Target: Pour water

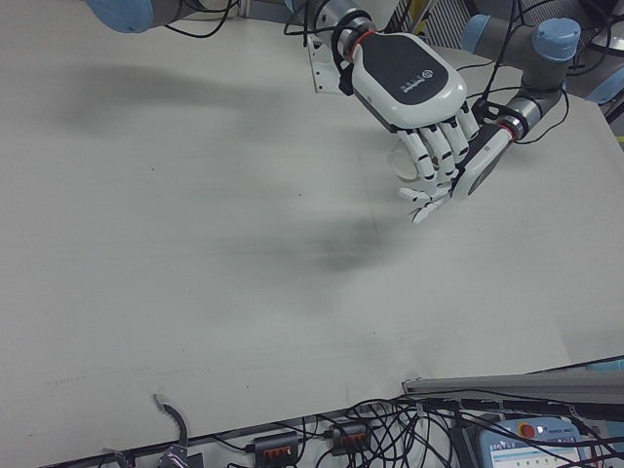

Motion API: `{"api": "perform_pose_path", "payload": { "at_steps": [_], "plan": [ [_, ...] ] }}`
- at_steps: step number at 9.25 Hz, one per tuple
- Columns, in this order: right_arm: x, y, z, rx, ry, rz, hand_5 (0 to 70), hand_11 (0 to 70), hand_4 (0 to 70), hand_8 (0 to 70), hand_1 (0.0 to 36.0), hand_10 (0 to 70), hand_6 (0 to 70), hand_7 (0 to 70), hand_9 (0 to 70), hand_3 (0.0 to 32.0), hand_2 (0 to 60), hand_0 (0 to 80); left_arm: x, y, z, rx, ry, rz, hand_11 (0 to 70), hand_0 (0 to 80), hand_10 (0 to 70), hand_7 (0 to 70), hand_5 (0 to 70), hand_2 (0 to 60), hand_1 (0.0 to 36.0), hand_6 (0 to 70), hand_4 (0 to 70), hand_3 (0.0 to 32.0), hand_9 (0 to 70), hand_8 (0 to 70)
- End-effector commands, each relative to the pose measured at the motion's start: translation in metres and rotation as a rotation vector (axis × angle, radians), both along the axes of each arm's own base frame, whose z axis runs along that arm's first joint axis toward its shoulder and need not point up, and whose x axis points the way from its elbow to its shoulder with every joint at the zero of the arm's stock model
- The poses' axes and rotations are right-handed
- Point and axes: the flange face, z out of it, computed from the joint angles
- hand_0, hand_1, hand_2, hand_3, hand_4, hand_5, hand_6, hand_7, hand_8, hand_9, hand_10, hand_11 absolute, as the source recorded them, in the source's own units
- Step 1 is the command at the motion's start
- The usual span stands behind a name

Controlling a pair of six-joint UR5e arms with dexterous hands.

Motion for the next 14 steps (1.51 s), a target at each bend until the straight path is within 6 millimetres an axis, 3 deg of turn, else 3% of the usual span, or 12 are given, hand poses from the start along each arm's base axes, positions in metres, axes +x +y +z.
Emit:
{"api": "perform_pose_path", "payload": {
  "at_steps": [1, 2, 3, 4, 5, 6, 7, 10, 11, 12, 13, 14],
  "plan": [
    [0.15, -0.029, 0.128, -0.179, -0.45, 0.008, 70.0, 33.8, 29.6, 26.7, 36.0, 20.4, 40.3, 58.1, 38.4, 0.0, 60.0, 80.0, -0.069, -0.014, 0.089, -0.056, 0.041, -0.058, 14.8, 80.0, 8.4, 27.4, 70.0, 60.0, 36.0, 16.6, 70.0, 0.0, 4.8, 4.7],
    [0.192, -0.044, 0.15, -0.208, -0.509, 0.011, 70.0, 35.6, 28.6, 27.6, 36.0, 21.6, 42.1, 58.9, 39.0, 0.0, 60.0, 80.0, -0.101, -0.018, 0.135, -0.065, 0.037, -0.098, 15.2, 80.0, 8.6, 27.9, 70.0, 60.0, 36.0, 16.6, 70.0, 0.0, 5.2, 4.8],
    [0.208, -0.062, 0.192, -0.226, -0.606, -0.01, 70.0, 37.1, 22.7, 27.2, 36.0, 22.8, 40.5, 55.5, 38.5, 0.0, 60.0, 80.0, -0.129, -0.017, 0.188, -0.071, 0.018, -0.103, 15.2, 80.0, 8.6, 27.6, 70.0, 60.0, 36.0, 16.4, 70.0, 0.0, 5.4, 4.9],
    [0.205, -0.081, 0.261, -0.208, -0.75, -0.062, 70.0, 38.7, 20.4, 27.8, 36.0, 24.2, 40.8, 55.2, 39.5, 0.0, 60.0, 79.3, -0.167, -0.014, 0.249, -0.116, 0.018, -0.121, 14.7, 80.0, 8.3, 27.4, 70.0, 60.0, 36.0, 16.1, 70.0, 0.0, 5.2, 4.7],
    [0.203, -0.093, 0.342, -0.205, -0.871, -0.138, 70.0, 40.2, 18.4, 28.4, 36.0, 25.4, 39.6, 53.0, 40.4, 0.0, 60.0, 65.7, -0.206, -0.007, 0.302, -0.181, 0.038, -0.152, 15.1, 80.0, 8.6, 27.8, 70.0, 60.0, 36.0, 16.3, 70.0, 0.0, 5.3, 4.9],
    [0.217, -0.098, 0.403, -0.209, -0.89, -0.185, 70.0, 38.7, 18.2, 28.1, 36.0, 24.4, 39.5, 53.4, 40.1, 0.0, 60.0, 63.9, -0.257, -0.009, 0.338, -0.193, 0.054, -0.226, 15.3, 80.0, 8.8, 28.5, 70.0, 60.0, 36.0, 16.9, 70.0, 0.0, 5.9, 5.3],
    [0.226, -0.083, 0.471, -0.267, -0.919, -0.202, 70.0, 38.2, 18.4, 29.1, 36.0, 24.1, 40.7, 55.7, 41.3, 0.0, 60.0, 63.6, -0.302, -0.008, 0.363, -0.192, 0.063, -0.292, 15.4, 80.0, 8.9, 29.4, 70.0, 60.0, 36.0, 17.6, 70.0, 0.0, 6.3, 5.6],
    [0.227, -0.036, 0.639, -0.402, -0.925, -0.175, 70.0, 40.6, 21.0, 33.9, 36.0, 26.2, 43.5, 59.4, 46.4, 0.0, 60.0, 59.9, -0.354, 0.015, 0.419, -0.193, 0.043, -0.351, 15.1, 79.1, 8.8, 30.1, 70.0, 60.0, 36.0, 17.7, 70.0, 0.0, 6.6, 5.7],
    [0.219, -0.035, 0.689, -0.429, -0.927, -0.178, 70.0, 41.4, 22.5, 35.1, 35.9, 26.9, 44.5, 60.3, 47.8, 0.0, 60.0, 58.3, -0.367, 0.03, 0.437, -0.189, 0.019, -0.374, 14.5, 74.2, 8.4, 29.6, 70.0, 60.0, 36.0, 17.0, 70.0, 0.0, 6.3, 5.3],
    [0.218, -0.027, 0.73, -0.47, -0.919, -0.164, 70.0, 42.3, 22.9, 35.9, 34.1, 27.8, 44.2, 59.7, 49.0, 0.0, 60.0, 56.2, -0.371, 0.039, 0.452, -0.172, -0.014, -0.386, 14.3, 74.4, 8.3, 29.2, 70.0, 60.0, 36.0, 16.6, 70.0, 0.0, 6.1, 5.1],
    [0.215, -0.021, 0.746, -0.484, -0.914, -0.164, 70.0, 42.9, 22.9, 37.0, 33.1, 28.3, 43.9, 58.8, 50.2, 0.0, 60.0, 55.0, -0.375, 0.052, 0.475, -0.175, -0.023, -0.386, 14.1, 71.0, 8.2, 29.0, 70.0, 60.0, 36.0, 16.6, 70.0, 0.0, 6.0, 5.0],
    [0.209, -0.034, 0.728, -0.434, -0.947, -0.2, 70.0, 43.8, 23.5, 38.1, 32.2, 29.1, 44.0, 58.0, 51.2, 0.0, 60.0, 53.9, -0.379, 0.061, 0.486, -0.184, -0.031, -0.387, 13.9, 67.9, 8.2, 28.8, 70.0, 60.0, 36.0, 16.4, 70.0, 0.0, 6.2, 5.1]
  ]
}}
